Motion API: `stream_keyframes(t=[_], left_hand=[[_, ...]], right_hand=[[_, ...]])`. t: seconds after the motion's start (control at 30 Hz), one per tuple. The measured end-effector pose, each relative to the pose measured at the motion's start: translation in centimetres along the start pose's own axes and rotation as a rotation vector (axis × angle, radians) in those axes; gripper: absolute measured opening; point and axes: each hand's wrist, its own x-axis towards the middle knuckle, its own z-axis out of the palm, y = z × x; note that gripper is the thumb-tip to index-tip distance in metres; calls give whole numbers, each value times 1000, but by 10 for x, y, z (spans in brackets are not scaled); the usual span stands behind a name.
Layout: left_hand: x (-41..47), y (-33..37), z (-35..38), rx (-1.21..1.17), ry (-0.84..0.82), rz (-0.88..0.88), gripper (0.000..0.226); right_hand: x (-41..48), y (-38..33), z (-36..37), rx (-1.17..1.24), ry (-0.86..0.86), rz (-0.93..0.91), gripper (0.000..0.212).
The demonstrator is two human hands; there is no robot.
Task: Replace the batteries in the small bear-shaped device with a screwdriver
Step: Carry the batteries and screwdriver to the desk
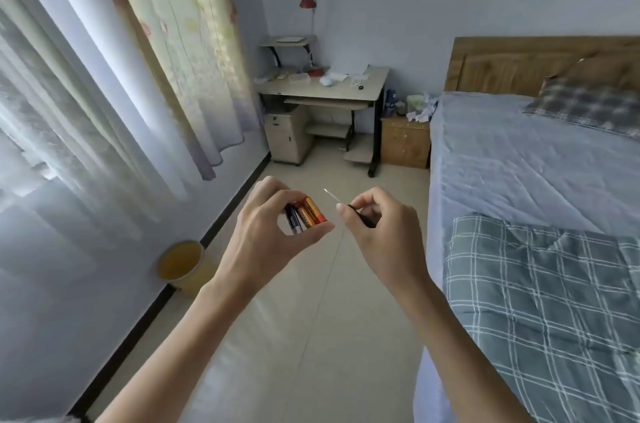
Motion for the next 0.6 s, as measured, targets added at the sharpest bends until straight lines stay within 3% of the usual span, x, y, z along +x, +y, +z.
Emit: stream_keyframes(t=[0.3, 0.6], left_hand=[[166, -112, 68, -84, -44, 76, 61], [365, -233, 93, -122, -37, 178, 64]], right_hand=[[158, 69, 72, -61, 89, 48, 24], [355, 94, 157, -93, 247, 10, 22]])
